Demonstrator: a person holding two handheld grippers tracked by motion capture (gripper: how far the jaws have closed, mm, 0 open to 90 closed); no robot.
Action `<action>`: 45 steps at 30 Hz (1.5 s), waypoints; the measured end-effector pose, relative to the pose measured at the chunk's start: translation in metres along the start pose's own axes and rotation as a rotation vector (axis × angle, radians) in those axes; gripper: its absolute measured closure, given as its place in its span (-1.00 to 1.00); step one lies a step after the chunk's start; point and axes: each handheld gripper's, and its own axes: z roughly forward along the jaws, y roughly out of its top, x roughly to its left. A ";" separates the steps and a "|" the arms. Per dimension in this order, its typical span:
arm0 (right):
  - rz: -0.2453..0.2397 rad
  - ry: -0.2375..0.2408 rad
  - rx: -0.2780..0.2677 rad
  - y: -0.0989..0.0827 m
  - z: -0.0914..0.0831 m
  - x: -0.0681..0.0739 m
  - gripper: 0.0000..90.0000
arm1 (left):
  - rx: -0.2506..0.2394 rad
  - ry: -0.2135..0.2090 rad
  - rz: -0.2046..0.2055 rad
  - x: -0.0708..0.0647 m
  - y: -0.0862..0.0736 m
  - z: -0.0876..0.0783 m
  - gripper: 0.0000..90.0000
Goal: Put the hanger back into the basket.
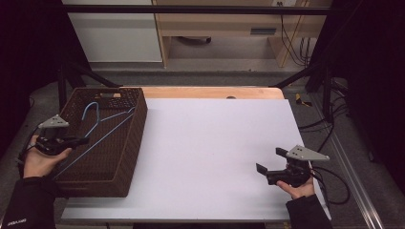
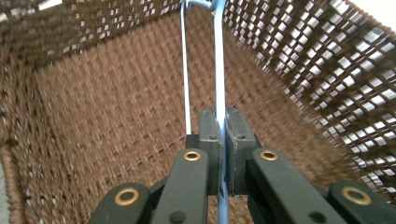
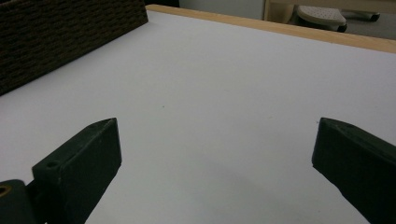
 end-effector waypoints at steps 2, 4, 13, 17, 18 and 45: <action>0.000 0.000 0.001 0.000 0.000 0.000 -0.96 | 0.026 0.010 0.006 -0.001 -0.003 0.004 0.93; 0.001 -0.001 0.000 0.000 0.000 0.000 -0.96 | 0.059 0.019 0.012 -0.003 -0.005 0.007 0.92; 0.006 -0.002 -0.002 0.000 0.000 0.000 -0.96 | -0.021 0.008 0.004 -0.015 0.002 -0.011 0.51; 0.010 -0.001 -0.011 0.001 -0.001 0.000 -0.95 | -0.131 -0.004 -0.018 -0.028 0.008 -0.024 0.25; 0.008 0.000 -0.011 0.001 -0.001 0.000 -0.95 | -0.153 -0.012 -0.022 -0.033 0.009 -0.027 0.16; 0.012 0.006 -0.043 0.002 -0.007 -0.001 -0.96 | -0.352 -0.134 0.043 -0.169 0.016 0.000 -0.85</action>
